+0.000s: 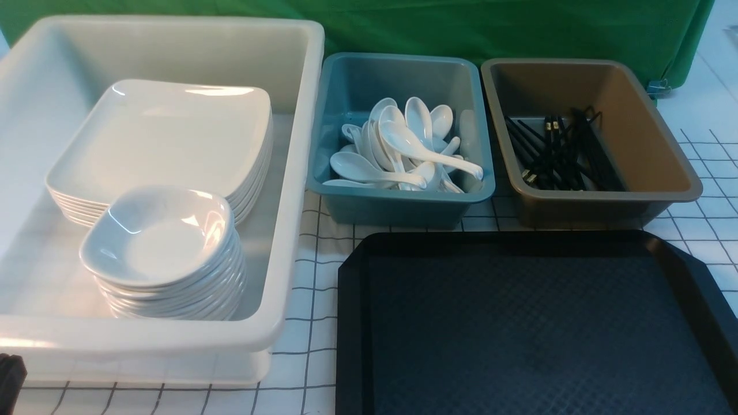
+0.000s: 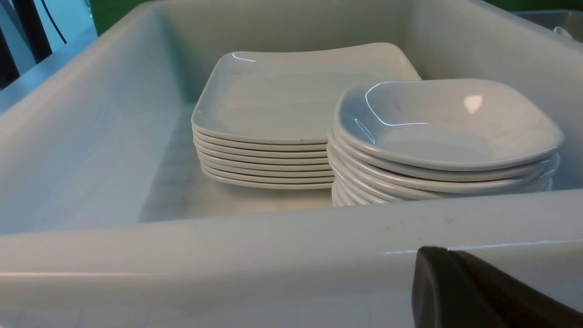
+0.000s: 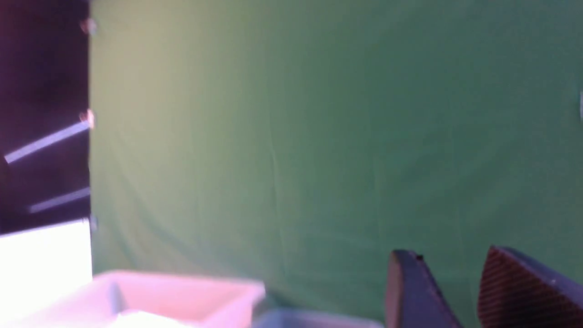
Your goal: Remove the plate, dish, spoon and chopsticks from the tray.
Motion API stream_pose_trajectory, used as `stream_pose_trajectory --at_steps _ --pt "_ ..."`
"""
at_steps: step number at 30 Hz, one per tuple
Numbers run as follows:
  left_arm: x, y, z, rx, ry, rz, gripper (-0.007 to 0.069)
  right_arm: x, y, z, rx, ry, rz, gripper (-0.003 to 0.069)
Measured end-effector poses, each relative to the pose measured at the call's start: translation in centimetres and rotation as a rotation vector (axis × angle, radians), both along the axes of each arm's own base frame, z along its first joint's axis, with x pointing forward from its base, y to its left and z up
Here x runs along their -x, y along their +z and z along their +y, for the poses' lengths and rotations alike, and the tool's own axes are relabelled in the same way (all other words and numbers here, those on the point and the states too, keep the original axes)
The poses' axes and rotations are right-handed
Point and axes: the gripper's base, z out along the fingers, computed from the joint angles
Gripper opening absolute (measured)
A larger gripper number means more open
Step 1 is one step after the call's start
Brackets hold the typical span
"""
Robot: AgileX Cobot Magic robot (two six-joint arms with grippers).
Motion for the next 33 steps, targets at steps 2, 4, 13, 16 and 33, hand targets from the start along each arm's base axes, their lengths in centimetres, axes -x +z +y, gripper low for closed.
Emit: stream_pose_trajectory --at_steps 2,4,13,16,33 --pt "0.0 0.0 0.0 0.0 0.0 0.0 0.0004 -0.1 -0.2 0.0 0.003 -0.004 0.02 0.0239" --pt "0.0 0.0 0.0 0.0 0.0 0.0 0.0004 -0.2 -0.3 0.0 0.007 -0.006 0.028 0.0239" --pt "0.0 0.0 0.0 -0.003 0.0 0.0 0.0004 -0.4 -1.1 0.5 0.106 0.002 0.026 0.024" --pt "0.0 0.0 0.0 -0.003 0.0 0.0 0.0004 -0.5 -1.3 0.6 0.115 0.005 0.028 0.024" --pt "0.0 0.0 0.0 -0.022 0.001 0.003 0.0004 -3.9 -13.6 -0.4 0.265 -0.399 0.459 0.024"
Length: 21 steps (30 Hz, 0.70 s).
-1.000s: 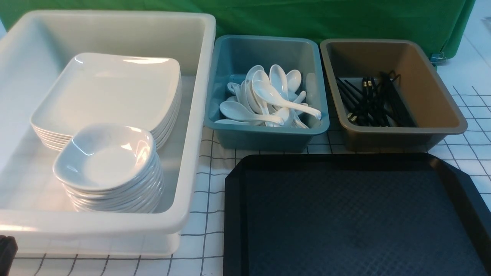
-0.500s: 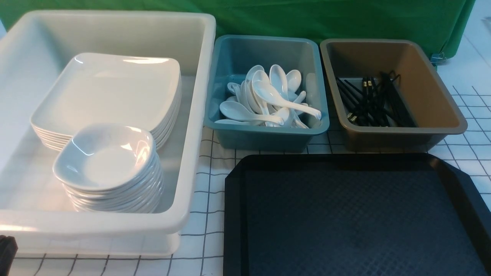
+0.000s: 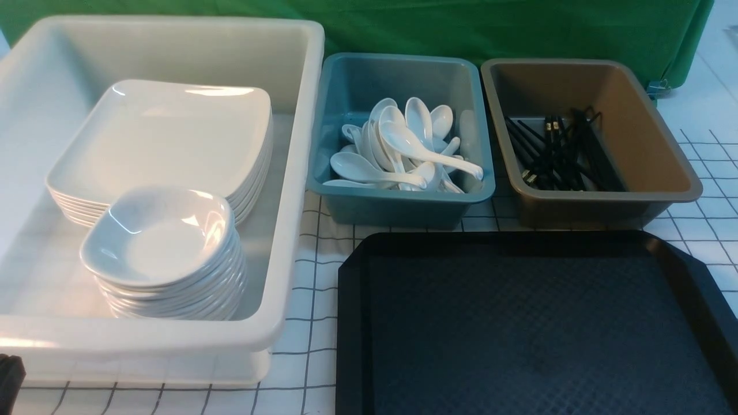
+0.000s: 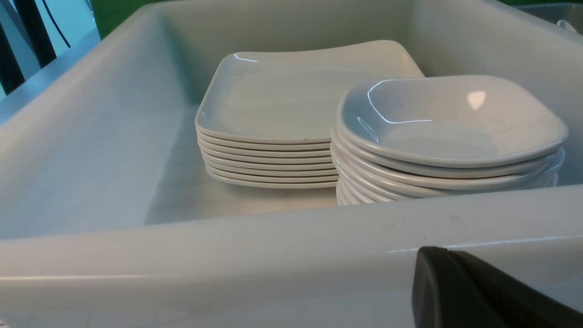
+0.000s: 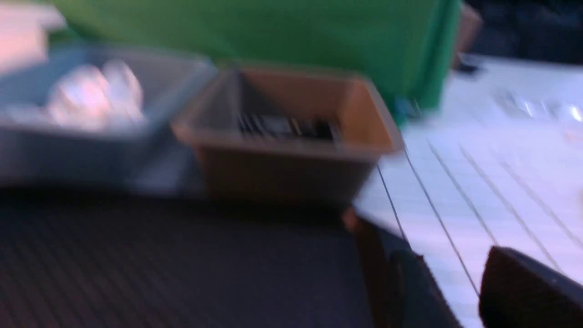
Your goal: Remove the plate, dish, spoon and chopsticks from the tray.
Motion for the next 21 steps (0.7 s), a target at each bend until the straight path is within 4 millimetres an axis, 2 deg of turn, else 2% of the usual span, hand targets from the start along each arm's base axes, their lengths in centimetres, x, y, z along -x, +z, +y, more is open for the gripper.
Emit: stream_pose_trajectory --at_steps 6,21 --pt "0.0 0.0 0.02 -0.008 0.001 0.0 0.0004 0.04 -0.51 -0.22 0.0 -0.041 0.04 0.024" --pt "0.0 -0.01 0.04 -0.019 0.002 0.001 0.0004 0.03 -0.51 0.16 -0.042 0.021 0.041 0.024"
